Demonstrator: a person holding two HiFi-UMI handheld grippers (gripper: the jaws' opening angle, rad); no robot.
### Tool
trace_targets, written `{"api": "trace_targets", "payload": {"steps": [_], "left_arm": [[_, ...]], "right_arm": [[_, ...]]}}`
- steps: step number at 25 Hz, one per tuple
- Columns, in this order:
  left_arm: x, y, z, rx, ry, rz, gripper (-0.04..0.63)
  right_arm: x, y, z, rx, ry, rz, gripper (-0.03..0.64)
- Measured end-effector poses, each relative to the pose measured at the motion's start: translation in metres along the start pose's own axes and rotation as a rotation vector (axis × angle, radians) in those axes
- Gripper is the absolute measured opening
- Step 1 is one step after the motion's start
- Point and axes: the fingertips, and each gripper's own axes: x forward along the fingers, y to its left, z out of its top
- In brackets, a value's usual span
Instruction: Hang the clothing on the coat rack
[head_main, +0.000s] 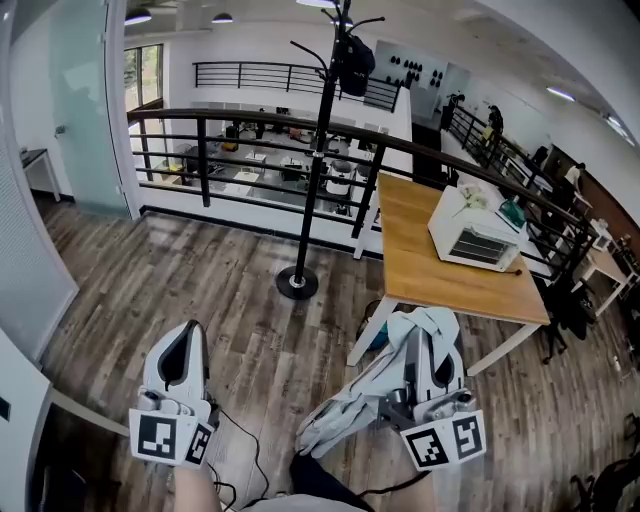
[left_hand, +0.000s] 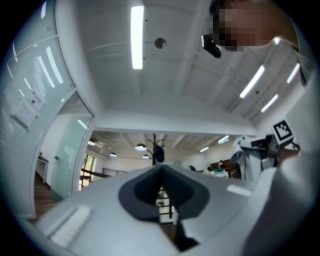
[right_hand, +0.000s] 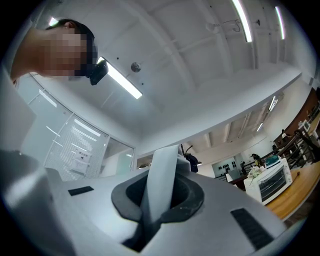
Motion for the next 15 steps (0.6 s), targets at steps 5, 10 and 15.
{"api": "trace_targets", "payload": {"steps": [5, 10, 15], "left_arm": [[0.048, 0.007, -0.008, 0.013, -0.002, 0.026, 0.006], [0.098, 0.012, -0.009, 0.028, -0.028, 0.053, 0.007], [0.151, 0.004, -0.015, 0.034, -0.052, 0.051, 0.007]], "right_arm": [[0.050, -0.026, -0.013, 0.012, -0.005, 0.033, 0.008], [0.098, -0.054, -0.024, 0.019, -0.017, 0.073, 0.008], [0.135, -0.082, -0.035, 0.025, -0.024, 0.108, 0.008]]}}
